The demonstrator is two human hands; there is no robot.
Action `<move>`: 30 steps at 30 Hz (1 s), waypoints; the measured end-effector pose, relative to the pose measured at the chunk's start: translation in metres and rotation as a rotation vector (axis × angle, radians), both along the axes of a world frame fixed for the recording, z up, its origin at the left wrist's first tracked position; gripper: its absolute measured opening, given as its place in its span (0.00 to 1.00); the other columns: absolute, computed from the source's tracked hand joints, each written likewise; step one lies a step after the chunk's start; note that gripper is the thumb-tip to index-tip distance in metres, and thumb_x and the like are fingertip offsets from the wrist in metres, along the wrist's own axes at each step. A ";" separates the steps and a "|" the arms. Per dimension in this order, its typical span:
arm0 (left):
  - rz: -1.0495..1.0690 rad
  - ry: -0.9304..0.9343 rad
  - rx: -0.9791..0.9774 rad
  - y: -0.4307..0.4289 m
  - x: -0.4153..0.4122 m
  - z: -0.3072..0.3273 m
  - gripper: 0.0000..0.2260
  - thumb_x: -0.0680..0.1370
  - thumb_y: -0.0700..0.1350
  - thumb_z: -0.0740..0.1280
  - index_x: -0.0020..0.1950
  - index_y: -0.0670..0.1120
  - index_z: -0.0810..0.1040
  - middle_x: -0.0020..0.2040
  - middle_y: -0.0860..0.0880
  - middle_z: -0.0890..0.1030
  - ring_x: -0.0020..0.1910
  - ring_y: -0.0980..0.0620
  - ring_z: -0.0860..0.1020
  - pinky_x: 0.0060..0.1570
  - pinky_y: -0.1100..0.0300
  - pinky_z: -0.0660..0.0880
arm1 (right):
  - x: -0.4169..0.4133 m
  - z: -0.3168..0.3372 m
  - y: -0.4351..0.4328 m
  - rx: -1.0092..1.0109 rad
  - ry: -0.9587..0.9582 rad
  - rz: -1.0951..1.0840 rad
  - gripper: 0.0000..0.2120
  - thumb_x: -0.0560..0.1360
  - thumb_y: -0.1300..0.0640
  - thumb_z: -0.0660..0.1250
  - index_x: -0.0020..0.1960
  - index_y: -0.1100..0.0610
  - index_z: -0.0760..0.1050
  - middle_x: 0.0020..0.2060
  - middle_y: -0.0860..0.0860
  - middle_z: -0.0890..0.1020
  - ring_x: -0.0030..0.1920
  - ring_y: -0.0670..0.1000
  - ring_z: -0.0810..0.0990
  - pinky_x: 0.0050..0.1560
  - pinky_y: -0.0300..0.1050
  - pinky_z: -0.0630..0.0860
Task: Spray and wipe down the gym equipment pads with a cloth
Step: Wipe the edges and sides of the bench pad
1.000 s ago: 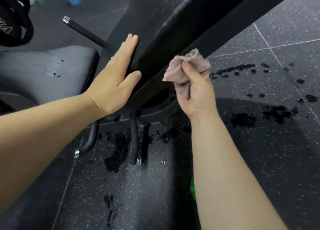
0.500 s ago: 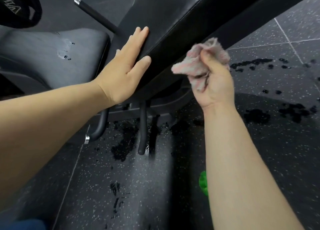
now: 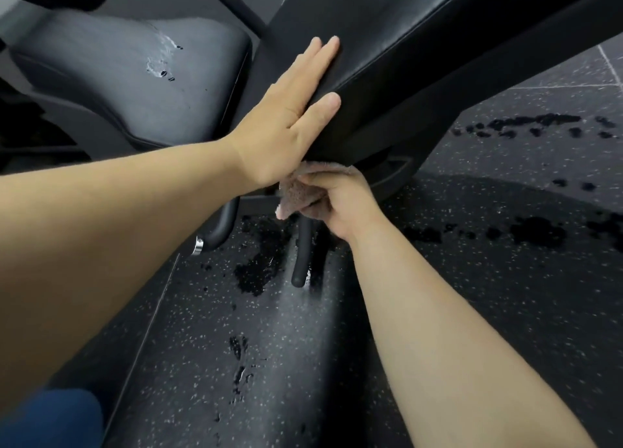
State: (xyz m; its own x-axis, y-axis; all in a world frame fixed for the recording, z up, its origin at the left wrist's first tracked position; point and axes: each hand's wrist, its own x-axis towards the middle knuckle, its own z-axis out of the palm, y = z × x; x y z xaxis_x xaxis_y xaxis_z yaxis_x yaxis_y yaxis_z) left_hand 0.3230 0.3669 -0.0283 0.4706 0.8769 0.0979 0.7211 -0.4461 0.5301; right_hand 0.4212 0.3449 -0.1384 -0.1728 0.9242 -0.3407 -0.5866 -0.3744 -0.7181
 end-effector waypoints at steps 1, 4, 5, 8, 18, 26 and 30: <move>0.020 0.005 0.018 -0.002 -0.005 -0.003 0.26 0.84 0.53 0.52 0.81 0.52 0.48 0.81 0.50 0.48 0.79 0.55 0.46 0.78 0.53 0.46 | 0.008 0.003 -0.001 0.008 0.006 -0.019 0.06 0.73 0.68 0.67 0.40 0.60 0.78 0.33 0.58 0.84 0.38 0.57 0.85 0.43 0.48 0.75; 0.158 0.077 0.056 -0.012 -0.033 -0.018 0.25 0.83 0.57 0.54 0.80 0.56 0.53 0.81 0.51 0.55 0.79 0.56 0.51 0.76 0.61 0.49 | 0.034 0.006 -0.003 0.088 0.258 -0.203 0.06 0.65 0.68 0.69 0.39 0.59 0.77 0.34 0.56 0.83 0.36 0.53 0.84 0.37 0.42 0.77; 0.211 0.109 0.035 -0.016 -0.043 -0.021 0.25 0.83 0.57 0.55 0.80 0.58 0.54 0.80 0.52 0.57 0.78 0.56 0.54 0.73 0.64 0.51 | 0.036 0.006 -0.004 0.099 0.354 -0.257 0.06 0.64 0.67 0.69 0.40 0.59 0.77 0.34 0.55 0.83 0.37 0.52 0.85 0.40 0.43 0.78; 0.305 0.124 -0.029 -0.018 -0.060 -0.018 0.24 0.82 0.56 0.61 0.77 0.63 0.59 0.78 0.58 0.61 0.74 0.57 0.64 0.66 0.69 0.57 | 0.015 -0.001 -0.005 0.099 0.320 -0.212 0.06 0.66 0.68 0.70 0.37 0.59 0.80 0.34 0.56 0.83 0.37 0.54 0.85 0.39 0.41 0.75; 0.287 0.053 -0.011 -0.011 -0.069 -0.024 0.24 0.82 0.53 0.63 0.77 0.61 0.62 0.77 0.58 0.63 0.73 0.63 0.61 0.61 0.80 0.53 | -0.039 -0.015 -0.001 -0.007 0.117 -0.069 0.11 0.76 0.71 0.63 0.38 0.62 0.78 0.36 0.65 0.81 0.27 0.53 0.78 0.24 0.35 0.66; 0.281 0.056 0.047 -0.013 -0.068 -0.031 0.24 0.82 0.52 0.62 0.77 0.61 0.61 0.77 0.57 0.63 0.74 0.59 0.63 0.63 0.75 0.56 | 0.023 0.009 -0.004 0.089 0.078 -0.209 0.12 0.75 0.72 0.60 0.35 0.65 0.74 0.26 0.55 0.80 0.29 0.51 0.81 0.33 0.39 0.71; 0.353 -0.003 0.089 -0.022 -0.060 -0.033 0.22 0.82 0.50 0.63 0.76 0.58 0.65 0.76 0.54 0.66 0.73 0.58 0.65 0.62 0.78 0.55 | 0.070 0.038 -0.010 0.141 0.257 -0.430 0.16 0.78 0.75 0.54 0.36 0.64 0.73 0.29 0.55 0.79 0.24 0.47 0.79 0.21 0.34 0.71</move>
